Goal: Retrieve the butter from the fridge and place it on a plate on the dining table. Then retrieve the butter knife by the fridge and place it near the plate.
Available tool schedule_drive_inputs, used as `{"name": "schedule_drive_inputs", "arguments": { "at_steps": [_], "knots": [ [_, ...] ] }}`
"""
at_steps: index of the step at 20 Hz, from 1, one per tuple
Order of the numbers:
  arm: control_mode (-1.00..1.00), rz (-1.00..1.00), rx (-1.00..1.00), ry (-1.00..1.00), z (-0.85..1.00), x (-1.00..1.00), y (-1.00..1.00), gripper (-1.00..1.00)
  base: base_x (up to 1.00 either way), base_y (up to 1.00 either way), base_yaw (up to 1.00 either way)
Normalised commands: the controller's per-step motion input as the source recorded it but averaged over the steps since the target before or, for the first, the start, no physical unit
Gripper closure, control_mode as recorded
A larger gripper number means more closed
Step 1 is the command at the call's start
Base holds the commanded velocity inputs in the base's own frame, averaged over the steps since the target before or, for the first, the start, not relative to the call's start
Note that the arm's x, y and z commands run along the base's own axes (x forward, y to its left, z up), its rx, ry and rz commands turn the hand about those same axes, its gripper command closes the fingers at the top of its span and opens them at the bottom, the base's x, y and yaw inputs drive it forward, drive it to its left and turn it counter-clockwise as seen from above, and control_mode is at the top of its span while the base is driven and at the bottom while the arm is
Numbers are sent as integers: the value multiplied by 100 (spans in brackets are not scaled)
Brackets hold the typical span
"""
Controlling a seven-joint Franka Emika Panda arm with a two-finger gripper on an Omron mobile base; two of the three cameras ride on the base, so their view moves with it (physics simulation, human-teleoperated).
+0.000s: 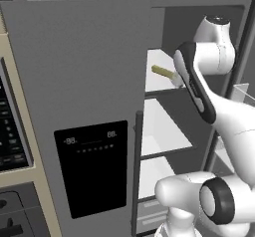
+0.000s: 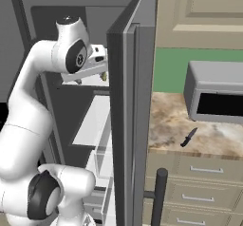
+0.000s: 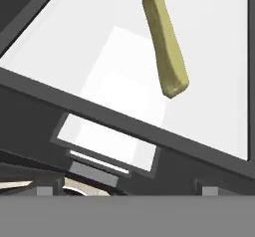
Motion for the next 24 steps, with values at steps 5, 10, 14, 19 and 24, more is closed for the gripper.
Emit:
{"name": "schedule_drive_inputs", "arguments": {
  "at_steps": [5,10,14,19,24],
  "knots": [
    [-100,9,5,0,-3,94,-10,-100,0,0,0],
    [-100,5,18,-6,0,95,-12,-100,0,0,0],
    [-100,0,10,-3,-3,66,2,-100,0,0,0],
    [-100,0,0,-1,-23,67,27,-100,0,0,0],
    [-100,0,0,-3,-27,39,4,-100,0,0,0]
  ]
}}
